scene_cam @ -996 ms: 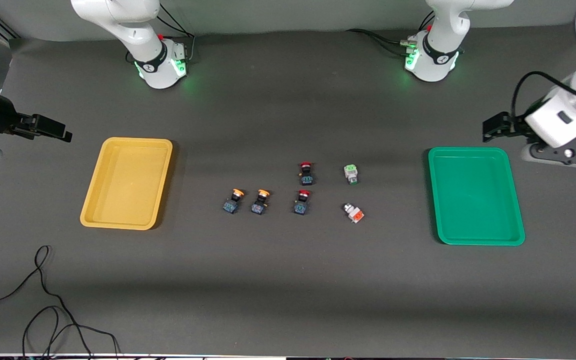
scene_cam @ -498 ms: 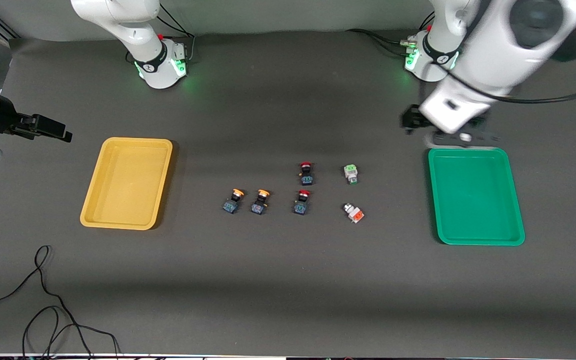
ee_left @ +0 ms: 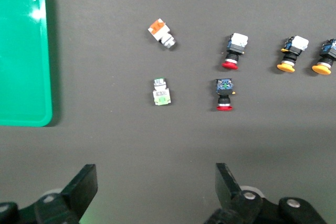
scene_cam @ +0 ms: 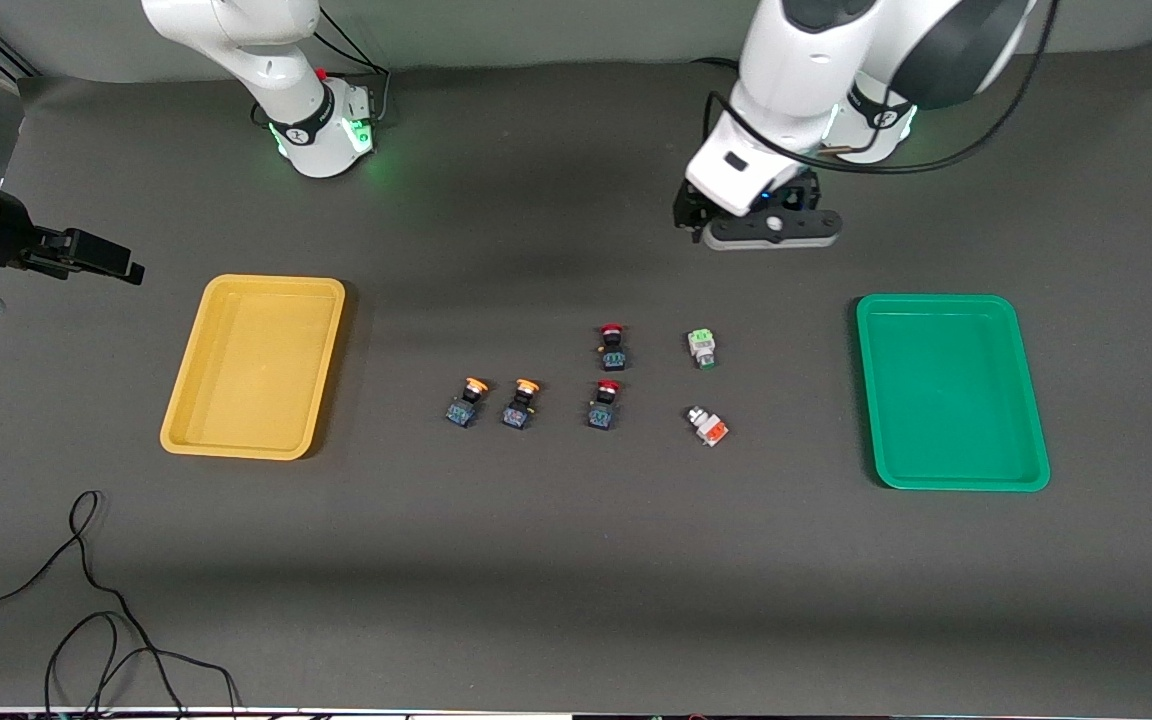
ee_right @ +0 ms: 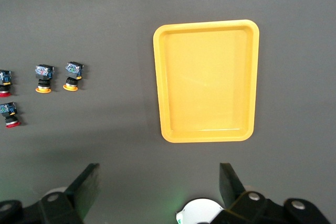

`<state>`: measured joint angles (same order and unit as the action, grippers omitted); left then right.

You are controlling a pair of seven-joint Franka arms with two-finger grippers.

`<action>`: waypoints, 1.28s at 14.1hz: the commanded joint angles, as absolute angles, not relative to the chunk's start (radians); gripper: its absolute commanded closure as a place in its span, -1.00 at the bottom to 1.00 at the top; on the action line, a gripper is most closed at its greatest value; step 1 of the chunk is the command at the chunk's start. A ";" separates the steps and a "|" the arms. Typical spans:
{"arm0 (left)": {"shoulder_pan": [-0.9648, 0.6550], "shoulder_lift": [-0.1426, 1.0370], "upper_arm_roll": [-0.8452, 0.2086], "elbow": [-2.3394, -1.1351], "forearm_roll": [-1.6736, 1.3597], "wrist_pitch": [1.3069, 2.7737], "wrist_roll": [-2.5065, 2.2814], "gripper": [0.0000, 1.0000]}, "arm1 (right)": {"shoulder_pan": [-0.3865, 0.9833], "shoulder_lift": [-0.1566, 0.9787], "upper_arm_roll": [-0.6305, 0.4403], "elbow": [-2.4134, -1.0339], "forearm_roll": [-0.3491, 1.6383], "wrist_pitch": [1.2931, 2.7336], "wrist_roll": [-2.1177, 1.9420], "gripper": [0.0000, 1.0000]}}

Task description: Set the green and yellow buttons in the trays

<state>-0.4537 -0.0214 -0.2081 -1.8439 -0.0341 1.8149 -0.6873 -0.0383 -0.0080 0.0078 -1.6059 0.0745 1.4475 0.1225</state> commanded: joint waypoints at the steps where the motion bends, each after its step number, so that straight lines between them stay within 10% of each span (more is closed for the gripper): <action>1: -0.459 -0.058 -0.209 -1.978 -0.037 1.917 -0.709 -1.00 | -0.044 -0.011 0.015 -1.602 0.061 1.453 0.109 -0.99; 6: -0.483 -0.013 -0.215 -2.213 -0.029 2.241 -0.738 -1.00 | -0.043 0.012 0.072 -1.597 0.063 1.489 0.164 -0.90; 18: -0.474 0.371 -0.189 -2.227 0.044 2.603 -0.729 -1.00 | -0.021 0.213 0.362 -1.820 0.042 1.977 0.549 -0.99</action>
<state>-0.4684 0.3397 -0.2027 -2.2395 0.0238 2.5705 -0.7099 -0.0216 0.2088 0.3307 -1.7395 0.0721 1.8883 0.4991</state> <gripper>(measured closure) 0.000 0.000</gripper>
